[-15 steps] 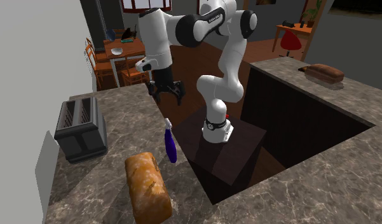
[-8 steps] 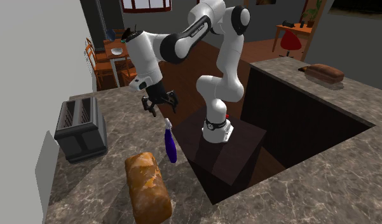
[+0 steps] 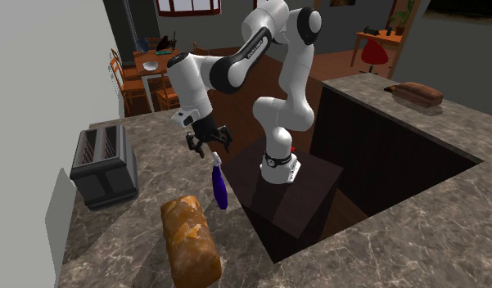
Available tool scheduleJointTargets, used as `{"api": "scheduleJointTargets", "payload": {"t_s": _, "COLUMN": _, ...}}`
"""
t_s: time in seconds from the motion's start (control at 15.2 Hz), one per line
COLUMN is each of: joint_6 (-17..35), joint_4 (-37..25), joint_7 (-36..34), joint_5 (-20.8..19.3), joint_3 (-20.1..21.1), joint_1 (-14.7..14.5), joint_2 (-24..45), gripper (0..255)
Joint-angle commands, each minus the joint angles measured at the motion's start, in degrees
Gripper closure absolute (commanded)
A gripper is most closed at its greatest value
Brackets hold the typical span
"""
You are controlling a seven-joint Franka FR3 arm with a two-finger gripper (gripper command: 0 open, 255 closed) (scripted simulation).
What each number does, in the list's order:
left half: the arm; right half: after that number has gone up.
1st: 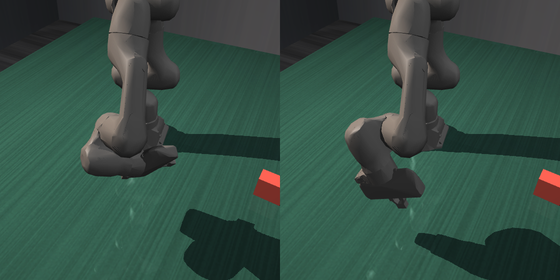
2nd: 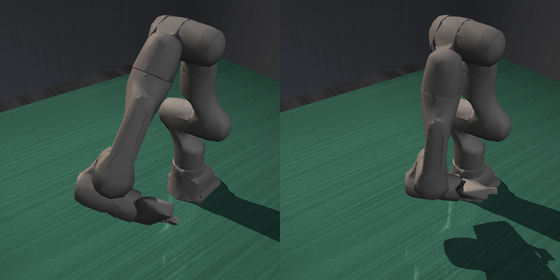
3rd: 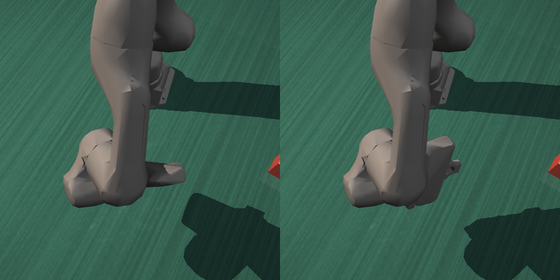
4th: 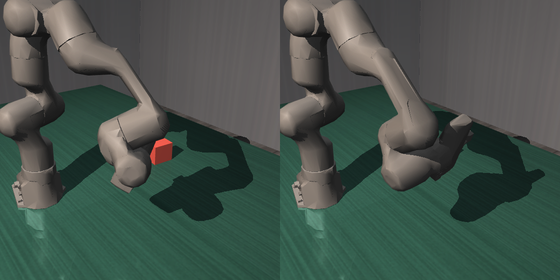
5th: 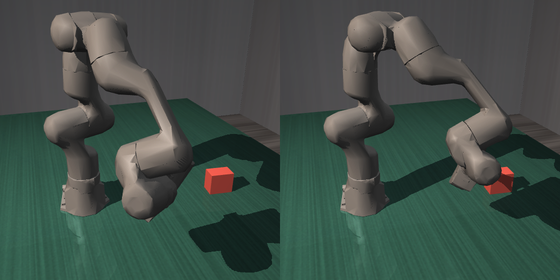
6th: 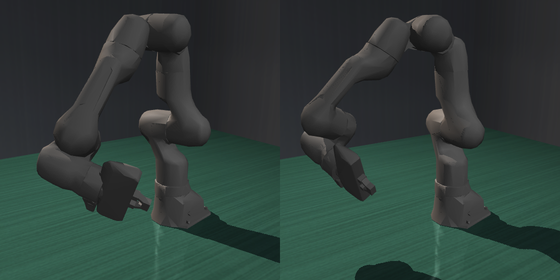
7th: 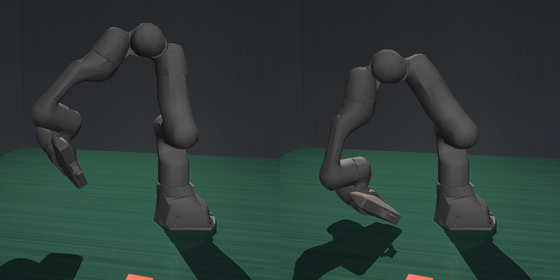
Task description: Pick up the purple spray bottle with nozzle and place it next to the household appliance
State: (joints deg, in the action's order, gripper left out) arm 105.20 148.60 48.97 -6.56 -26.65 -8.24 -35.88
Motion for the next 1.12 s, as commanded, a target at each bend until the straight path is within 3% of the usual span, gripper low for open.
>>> {"api": "scheduleJointTargets", "payload": {"t_s": 0.0, "joint_6": 0.2, "joint_4": 0.1, "joint_7": 0.0, "joint_5": 0.0, "joint_3": 0.0, "joint_1": 0.0, "joint_2": 0.0, "gripper": 0}}
{"api": "scheduleJointTargets", "payload": {"t_s": 0.26, "joint_6": 0.2, "joint_4": 0.1, "joint_7": 0.0, "joint_5": 0.0, "joint_3": 0.0, "joint_1": 0.0, "joint_2": 0.0, "gripper": 0}}
{"api": "scheduleJointTargets", "payload": {"t_s": 0.33, "joint_6": 0.2, "joint_4": 0.1, "joint_7": 0.0, "joint_5": 0.0, "joint_3": 0.0, "joint_1": 0.0, "joint_2": 0.0, "gripper": 255}}
{"api": "scheduleJointTargets", "payload": {"t_s": 1.06, "joint_6": -1.5, "joint_4": -1.1, "joint_7": -0.3, "joint_5": 0.2, "joint_3": 0.4, "joint_1": 0.0, "joint_2": -0.5, "gripper": 255}}
